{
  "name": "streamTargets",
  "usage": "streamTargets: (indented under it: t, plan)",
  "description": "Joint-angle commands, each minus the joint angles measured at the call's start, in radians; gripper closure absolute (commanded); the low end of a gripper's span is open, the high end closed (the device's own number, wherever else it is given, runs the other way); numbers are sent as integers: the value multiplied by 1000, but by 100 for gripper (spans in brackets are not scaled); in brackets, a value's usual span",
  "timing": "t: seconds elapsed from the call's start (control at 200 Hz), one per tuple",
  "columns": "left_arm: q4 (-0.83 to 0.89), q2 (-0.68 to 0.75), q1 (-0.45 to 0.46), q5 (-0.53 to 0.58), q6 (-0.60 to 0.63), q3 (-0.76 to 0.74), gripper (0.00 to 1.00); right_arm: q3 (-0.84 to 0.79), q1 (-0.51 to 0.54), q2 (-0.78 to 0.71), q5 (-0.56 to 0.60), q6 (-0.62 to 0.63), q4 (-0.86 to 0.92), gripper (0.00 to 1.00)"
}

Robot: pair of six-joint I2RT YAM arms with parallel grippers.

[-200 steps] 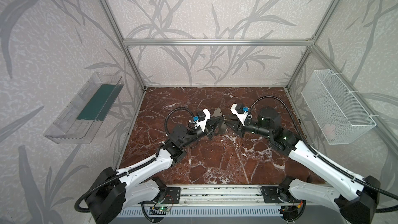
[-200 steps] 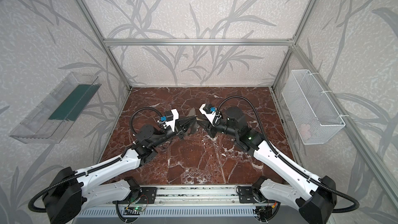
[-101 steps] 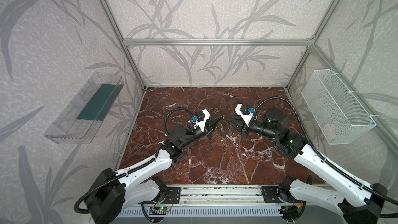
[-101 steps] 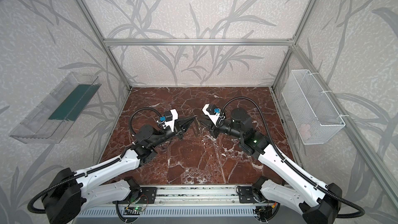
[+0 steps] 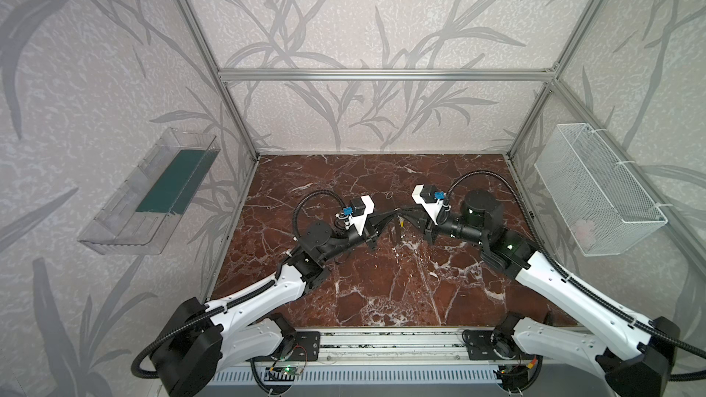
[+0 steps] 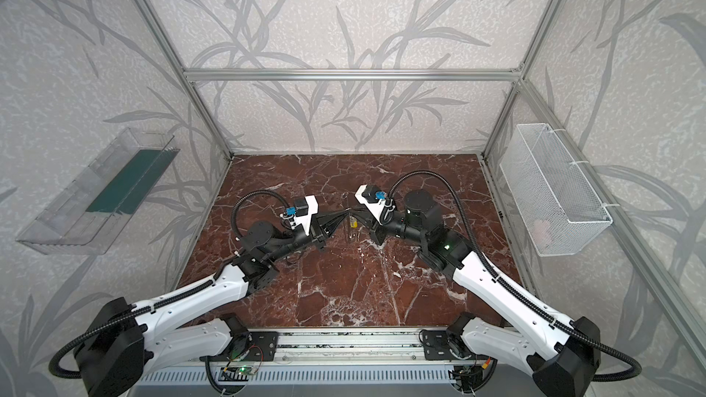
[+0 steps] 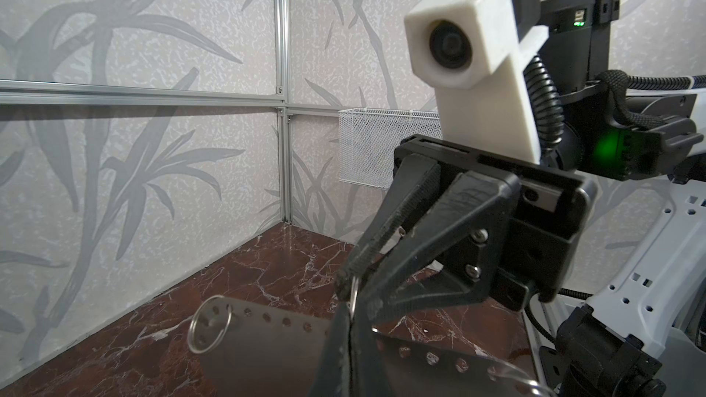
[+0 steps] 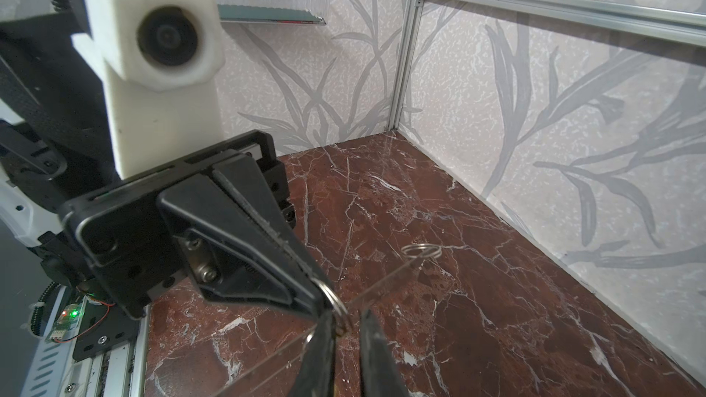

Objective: Put the keys on the keyring

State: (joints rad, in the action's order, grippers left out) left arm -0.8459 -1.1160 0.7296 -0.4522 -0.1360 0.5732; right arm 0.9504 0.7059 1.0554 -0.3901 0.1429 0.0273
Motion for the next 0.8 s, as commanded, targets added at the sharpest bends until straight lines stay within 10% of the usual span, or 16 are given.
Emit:
streamTargets:
  t: [0.0, 0.52, 0.795]
  plan:
    - [-59, -1, -1, -34, -27, 25, 100, 13, 1, 15, -52, -11, -33, 86]
    - [-28, 6, -2, -21, -25, 27, 100, 41, -40, 37, -227, 78, 32, 100]
    - [234, 119, -5, 40, 67, 53, 81, 168, -45, 81, -184, 282, 319, 100]
